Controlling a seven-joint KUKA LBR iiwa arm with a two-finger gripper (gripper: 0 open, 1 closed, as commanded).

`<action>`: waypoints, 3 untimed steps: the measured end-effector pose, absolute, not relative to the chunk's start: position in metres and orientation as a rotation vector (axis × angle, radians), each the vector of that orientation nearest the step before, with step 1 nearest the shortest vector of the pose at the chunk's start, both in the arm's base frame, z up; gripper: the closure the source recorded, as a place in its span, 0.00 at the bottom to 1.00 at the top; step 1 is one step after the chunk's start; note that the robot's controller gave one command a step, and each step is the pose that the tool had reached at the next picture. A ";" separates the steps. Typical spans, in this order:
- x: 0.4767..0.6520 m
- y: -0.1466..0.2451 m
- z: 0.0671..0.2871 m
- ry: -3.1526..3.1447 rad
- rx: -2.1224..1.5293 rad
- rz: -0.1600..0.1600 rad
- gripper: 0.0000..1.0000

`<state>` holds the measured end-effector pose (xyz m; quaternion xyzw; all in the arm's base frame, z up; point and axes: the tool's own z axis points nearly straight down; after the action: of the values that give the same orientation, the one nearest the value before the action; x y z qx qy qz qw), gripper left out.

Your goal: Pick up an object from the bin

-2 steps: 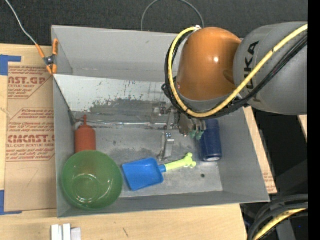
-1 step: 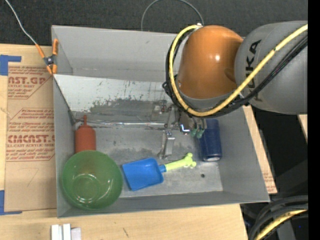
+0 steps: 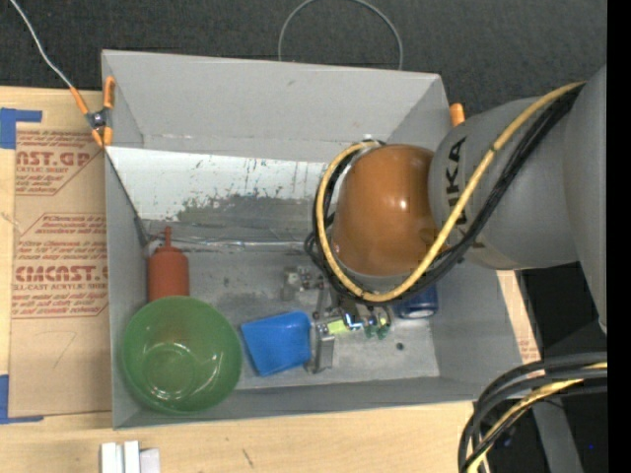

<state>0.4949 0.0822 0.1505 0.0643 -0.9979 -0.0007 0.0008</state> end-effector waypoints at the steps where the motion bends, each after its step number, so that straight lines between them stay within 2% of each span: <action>1: 0.494 0.074 0.114 -3.141 -0.077 -0.004 0.00; 2: 0.495 0.077 0.093 -3.143 0.108 -0.002 0.00; 3: 0.493 0.065 0.070 -3.132 0.282 -0.006 1.00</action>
Offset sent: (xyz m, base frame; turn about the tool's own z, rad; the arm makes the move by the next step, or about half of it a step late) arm -0.0011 -0.0011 -0.0805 -0.0604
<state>0.4935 0.0653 0.0698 0.0898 -0.9960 -0.0018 -0.0014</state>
